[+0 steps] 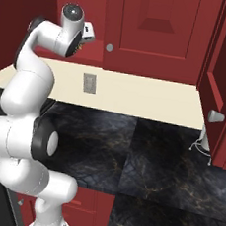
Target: Open the cabinet, retrieve the rolling pin, and place it next to the meat on the cutting board to prepare for tenderizing.
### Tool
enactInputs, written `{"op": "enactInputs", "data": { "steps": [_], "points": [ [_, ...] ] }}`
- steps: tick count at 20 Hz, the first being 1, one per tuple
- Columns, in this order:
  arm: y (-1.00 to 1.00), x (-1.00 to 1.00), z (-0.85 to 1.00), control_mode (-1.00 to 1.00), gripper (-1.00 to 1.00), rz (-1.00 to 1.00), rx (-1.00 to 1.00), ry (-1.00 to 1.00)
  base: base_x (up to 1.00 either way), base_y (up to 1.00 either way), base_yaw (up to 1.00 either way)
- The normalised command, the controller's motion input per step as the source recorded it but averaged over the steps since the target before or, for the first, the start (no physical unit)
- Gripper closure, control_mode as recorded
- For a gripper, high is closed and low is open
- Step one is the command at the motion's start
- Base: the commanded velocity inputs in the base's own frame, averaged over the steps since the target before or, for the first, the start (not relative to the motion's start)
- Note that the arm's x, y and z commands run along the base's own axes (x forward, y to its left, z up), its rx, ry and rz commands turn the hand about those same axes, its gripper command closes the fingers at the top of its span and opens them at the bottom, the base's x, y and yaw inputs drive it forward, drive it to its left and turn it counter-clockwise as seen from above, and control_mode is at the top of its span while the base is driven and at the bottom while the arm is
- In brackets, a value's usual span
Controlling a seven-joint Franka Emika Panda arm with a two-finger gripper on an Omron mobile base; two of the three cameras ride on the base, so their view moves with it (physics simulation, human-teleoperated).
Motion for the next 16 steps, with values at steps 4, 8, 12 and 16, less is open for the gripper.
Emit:
{"op": "enactInputs", "data": {
  "steps": [4, 8, 12, 16],
  "points": [
    [0.0, 0.17, -0.05, -1.0, -1.0, 0.0, 0.0, 0.01, 0.0, 0.0, 0.0],
    [0.0, 0.19, -0.05, -1.0, -1.0, 0.0, 0.0, 0.02, 0.0, 0.0, 0.0],
    [0.0, 0.18, -0.06, -1.0, -1.0, 0.0, 0.0, 0.02, 0.0, 0.0, 0.0],
    [0.0, 0.22, -0.03, -1.0, -1.0, 0.0, 0.0, 0.03, 0.0, 0.0, 0.0]
  ]
}}
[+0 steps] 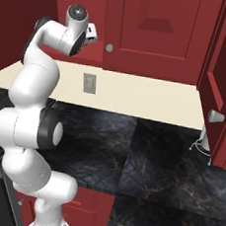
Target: Open the cabinet, retrieve the rolling pin, and place it next to the meat on the cutting board to prepare for tenderizing.
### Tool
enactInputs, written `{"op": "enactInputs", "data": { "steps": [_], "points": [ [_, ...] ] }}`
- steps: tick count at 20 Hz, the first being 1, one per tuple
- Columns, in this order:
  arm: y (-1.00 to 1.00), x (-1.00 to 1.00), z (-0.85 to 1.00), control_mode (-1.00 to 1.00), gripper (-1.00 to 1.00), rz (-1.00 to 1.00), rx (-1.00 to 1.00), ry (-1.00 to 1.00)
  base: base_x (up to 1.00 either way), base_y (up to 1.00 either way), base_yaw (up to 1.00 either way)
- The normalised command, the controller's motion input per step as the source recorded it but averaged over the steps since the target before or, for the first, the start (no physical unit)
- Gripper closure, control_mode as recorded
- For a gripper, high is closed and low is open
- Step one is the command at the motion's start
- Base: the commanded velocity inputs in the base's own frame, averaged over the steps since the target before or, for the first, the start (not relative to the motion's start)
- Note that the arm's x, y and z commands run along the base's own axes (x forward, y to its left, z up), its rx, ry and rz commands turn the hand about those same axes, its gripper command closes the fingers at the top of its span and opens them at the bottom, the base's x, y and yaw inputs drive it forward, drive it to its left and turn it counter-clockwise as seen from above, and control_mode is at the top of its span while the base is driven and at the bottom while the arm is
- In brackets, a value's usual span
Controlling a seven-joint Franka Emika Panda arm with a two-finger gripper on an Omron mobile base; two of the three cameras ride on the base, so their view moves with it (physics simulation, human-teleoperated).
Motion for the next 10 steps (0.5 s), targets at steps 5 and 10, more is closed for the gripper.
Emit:
{"op": "enactInputs", "data": {
  "steps": [5, 10],
  "points": [
    [0.0, 0.23, -0.02, -1.0, -1.0, 0.0, 0.0, 0.03, 0.0, 0.0, 0.0],
    [0.0, 0.24, -0.02, -1.0, -1.0, 0.0, 0.0, 0.03, 0.0, 0.0, 0.0]
  ]
}}
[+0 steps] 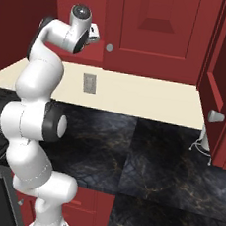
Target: Open the cabinet, retrieve the rolling pin, and place it next to the meat on the cutting board to prepare for tenderizing.
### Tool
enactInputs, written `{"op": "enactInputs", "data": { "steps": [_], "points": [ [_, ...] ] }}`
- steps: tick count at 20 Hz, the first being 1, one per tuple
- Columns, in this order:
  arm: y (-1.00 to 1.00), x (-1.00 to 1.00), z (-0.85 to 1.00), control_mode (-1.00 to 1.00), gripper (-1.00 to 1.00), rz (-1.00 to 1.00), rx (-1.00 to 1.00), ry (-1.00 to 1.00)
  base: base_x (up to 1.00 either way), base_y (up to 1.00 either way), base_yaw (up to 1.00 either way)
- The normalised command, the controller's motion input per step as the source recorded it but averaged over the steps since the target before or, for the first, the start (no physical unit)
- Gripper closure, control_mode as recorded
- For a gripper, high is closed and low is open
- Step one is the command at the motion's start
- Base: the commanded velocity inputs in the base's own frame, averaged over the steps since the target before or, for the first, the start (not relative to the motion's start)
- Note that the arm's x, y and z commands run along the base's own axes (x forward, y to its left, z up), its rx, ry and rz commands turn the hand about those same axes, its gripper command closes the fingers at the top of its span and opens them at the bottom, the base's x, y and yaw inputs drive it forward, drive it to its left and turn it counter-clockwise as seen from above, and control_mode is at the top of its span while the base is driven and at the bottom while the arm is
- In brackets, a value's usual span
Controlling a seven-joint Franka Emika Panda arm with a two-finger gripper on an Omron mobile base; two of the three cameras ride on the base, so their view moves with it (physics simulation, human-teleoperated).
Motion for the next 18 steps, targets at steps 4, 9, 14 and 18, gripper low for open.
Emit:
{"op": "enactInputs", "data": {
  "steps": [4, 9, 14, 18],
  "points": [
    [0.01, 0.24, -0.02, -1.0, -1.0, 0.0, 0.0, 0.01, 0.0, 0.0, 0.0],
    [0.06, 0.19, -0.05, -1.0, -1.0, 0.0, 0.0, 0.01, 0.0, 0.0, 0.0],
    [0.2, 0.09, -0.22, -1.0, 1.0, 0.01, 0.0, 0.02, 0.0, 0.0, 0.0],
    [0.24, 0.01, -0.32, -1.0, 1.0, 0.02, 0.0, 0.02, 0.0, 0.0, 0.0]
  ]
}}
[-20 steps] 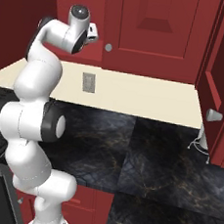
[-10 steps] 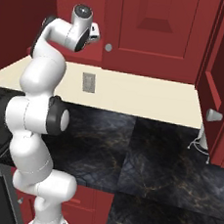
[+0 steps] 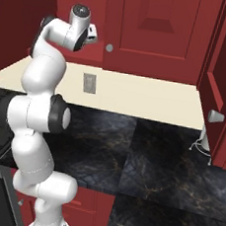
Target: Open the cabinet, retrieve the rolling pin, and place it next to the meat on the cutting board to prepare for tenderizing.
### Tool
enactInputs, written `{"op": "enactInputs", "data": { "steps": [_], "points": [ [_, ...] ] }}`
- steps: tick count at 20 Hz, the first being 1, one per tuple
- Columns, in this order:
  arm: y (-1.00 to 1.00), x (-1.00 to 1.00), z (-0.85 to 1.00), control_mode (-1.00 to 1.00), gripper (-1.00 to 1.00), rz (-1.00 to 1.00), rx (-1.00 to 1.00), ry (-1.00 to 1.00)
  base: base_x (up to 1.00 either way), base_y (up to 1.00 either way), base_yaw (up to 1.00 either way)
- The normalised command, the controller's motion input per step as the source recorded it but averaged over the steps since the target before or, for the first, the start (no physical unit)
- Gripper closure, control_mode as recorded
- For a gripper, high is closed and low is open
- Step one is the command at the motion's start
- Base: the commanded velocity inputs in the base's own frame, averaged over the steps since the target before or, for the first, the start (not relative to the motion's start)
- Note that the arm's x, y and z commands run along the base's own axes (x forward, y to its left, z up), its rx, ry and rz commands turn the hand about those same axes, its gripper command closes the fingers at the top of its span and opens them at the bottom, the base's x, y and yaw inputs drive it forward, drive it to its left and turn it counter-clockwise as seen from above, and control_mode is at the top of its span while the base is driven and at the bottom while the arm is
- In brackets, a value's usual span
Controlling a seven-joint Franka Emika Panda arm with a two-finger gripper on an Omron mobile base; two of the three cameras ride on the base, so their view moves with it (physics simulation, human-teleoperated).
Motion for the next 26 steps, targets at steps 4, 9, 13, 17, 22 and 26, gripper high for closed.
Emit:
{"op": "enactInputs", "data": {
  "steps": [4, 9, 13, 17, 22, 26],
  "points": [
    [0.27, 0.0, -0.2, -1.0, 1.0, 0.04, 0.0, 0.06, 0.0, 0.0, 0.0],
    [0.1, -0.21, -0.17, -1.0, 1.0, 0.05, 0.0, 0.0, 0.0, 0.0, 0.0],
    [-0.1, -0.92, 0.0, -1.0, 1.0, 0.01, 0.05, -0.13, 0.0, 0.0, 0.0],
    [-0.19, -1.0, 0.0, -1.0, 1.0, 0.0, 0.08, -0.15, 0.0, 0.0, 0.0],
    [-0.23, -1.0, 0.09, -1.0, 1.0, 0.0, 0.09, -0.16, 0.0, 0.0, 0.0],
    [-0.32, -1.0, 0.1, -1.0, 1.0, 0.0, 0.12, -0.14, 0.0, 0.0, 0.0]
  ]
}}
